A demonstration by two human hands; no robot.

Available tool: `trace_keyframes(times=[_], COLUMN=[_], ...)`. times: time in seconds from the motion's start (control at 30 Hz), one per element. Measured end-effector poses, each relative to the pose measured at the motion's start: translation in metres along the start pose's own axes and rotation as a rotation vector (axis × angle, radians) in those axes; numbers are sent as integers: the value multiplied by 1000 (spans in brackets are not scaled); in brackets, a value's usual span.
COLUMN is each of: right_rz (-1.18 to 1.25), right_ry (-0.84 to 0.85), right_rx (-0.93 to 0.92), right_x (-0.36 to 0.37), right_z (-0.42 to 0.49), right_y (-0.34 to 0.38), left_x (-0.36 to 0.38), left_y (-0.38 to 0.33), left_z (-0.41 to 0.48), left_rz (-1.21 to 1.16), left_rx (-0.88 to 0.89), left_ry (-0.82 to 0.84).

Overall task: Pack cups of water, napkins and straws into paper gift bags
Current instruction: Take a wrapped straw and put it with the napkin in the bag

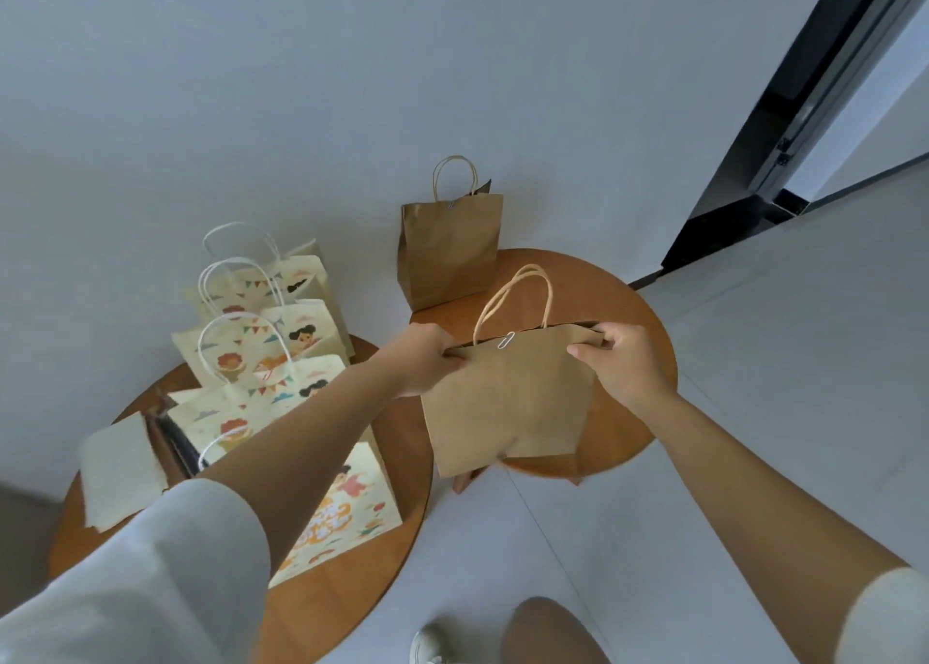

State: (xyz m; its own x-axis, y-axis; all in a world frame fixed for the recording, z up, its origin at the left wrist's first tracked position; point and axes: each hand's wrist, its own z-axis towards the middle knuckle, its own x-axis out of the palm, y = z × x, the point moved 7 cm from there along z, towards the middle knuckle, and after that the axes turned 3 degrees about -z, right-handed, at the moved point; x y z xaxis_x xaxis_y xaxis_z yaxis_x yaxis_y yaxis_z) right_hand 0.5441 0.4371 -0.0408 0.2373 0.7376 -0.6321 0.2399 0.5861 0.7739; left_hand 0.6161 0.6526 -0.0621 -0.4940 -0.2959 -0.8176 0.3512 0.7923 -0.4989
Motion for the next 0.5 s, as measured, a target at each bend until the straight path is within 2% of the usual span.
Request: trace_keyframes(times=[0.23, 0.33, 0.5], right_rz=[0, -71, -165], right_ry=[113, 220, 307], right_rx=[-33, -85, -137], right_x=[24, 39, 61], right_z=[132, 190, 272], right_y=[-18, -22, -25], left_x=[-20, -27, -38], left_y=[21, 37, 61], left_z=[93, 132, 190], left_rz=[6, -10, -32], left_rx=[-157, -268, -405], left_ry=[-67, -84, -80])
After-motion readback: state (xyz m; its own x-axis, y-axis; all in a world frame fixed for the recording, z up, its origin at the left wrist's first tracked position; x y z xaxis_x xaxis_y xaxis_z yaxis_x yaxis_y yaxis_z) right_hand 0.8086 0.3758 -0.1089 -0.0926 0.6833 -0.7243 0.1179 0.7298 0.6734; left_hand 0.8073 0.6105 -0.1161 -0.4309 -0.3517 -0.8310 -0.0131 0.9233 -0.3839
